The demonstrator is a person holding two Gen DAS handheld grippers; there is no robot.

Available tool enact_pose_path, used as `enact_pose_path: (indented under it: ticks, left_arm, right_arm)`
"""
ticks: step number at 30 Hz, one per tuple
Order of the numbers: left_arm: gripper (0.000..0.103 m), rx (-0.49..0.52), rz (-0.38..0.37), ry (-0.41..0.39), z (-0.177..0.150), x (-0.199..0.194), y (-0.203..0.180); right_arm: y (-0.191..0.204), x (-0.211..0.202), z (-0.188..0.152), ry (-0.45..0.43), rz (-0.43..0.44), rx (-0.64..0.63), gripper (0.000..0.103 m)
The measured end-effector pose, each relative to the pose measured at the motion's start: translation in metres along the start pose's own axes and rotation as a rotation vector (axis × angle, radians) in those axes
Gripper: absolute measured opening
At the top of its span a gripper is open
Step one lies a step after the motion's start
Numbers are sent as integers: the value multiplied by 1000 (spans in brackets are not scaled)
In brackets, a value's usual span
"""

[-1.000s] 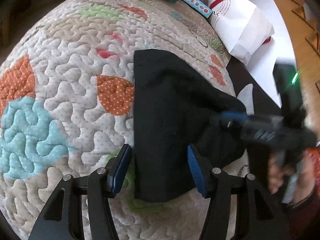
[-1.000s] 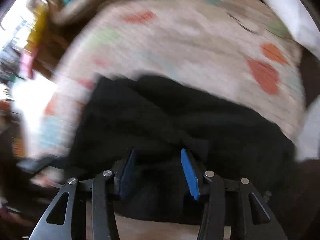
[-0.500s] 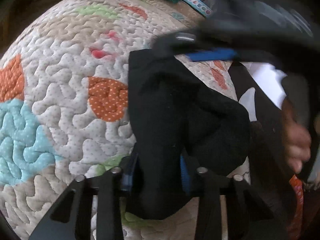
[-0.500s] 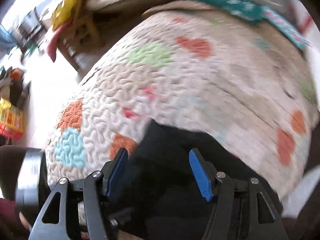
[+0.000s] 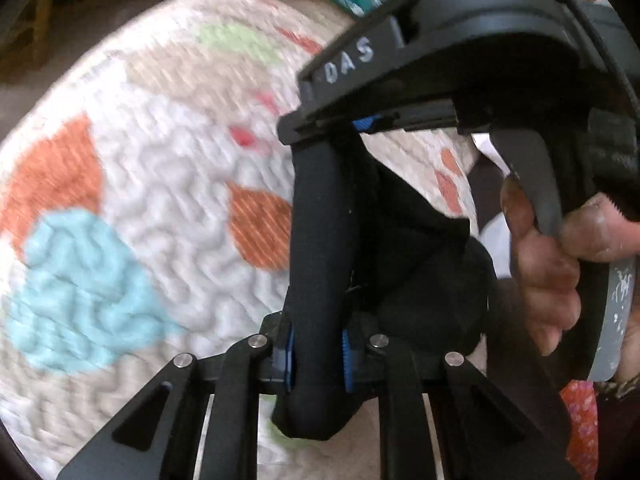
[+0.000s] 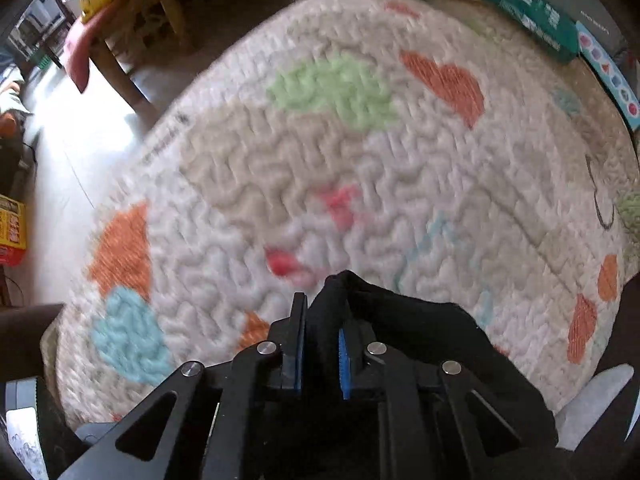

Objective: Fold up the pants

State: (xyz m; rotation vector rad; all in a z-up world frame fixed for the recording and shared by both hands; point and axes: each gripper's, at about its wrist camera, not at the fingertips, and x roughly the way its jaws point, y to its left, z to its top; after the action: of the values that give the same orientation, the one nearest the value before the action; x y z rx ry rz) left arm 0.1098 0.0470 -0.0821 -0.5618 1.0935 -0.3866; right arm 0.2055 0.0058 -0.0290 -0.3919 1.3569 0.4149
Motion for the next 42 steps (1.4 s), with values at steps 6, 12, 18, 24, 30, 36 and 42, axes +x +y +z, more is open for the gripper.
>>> enact_pose_path:
  ticks: [6,12,18,24,30,36,42]
  left_arm:
    - [20,-78,73,-16,17,-9,30]
    - [26,-84,94,-55,13,-34,32]
    - [29,53,200,-222,6,-75,7]
    - [41,190,296,-54,4,-10,3]
    - [45,197,274,-95,-4,-34,0]
    - [47,233,200,-91,6,-40,-32]
    - [57,442,127,2,24,3,-122]
  right_arm:
    - [16,5,34,-24,51,5,20]
    - [-33,-19,13,-170,179,165,48]
    - [-66,-53,-78,-250,69,231,37]
    - [-89,11,-141,-151,118,389,28]
    - [-150,-26,-187,-364,216,652,51]
    - [-208,-38,-279,-517,149,1022,69]
    - [-204,7,-306,-436,243,1221,69]
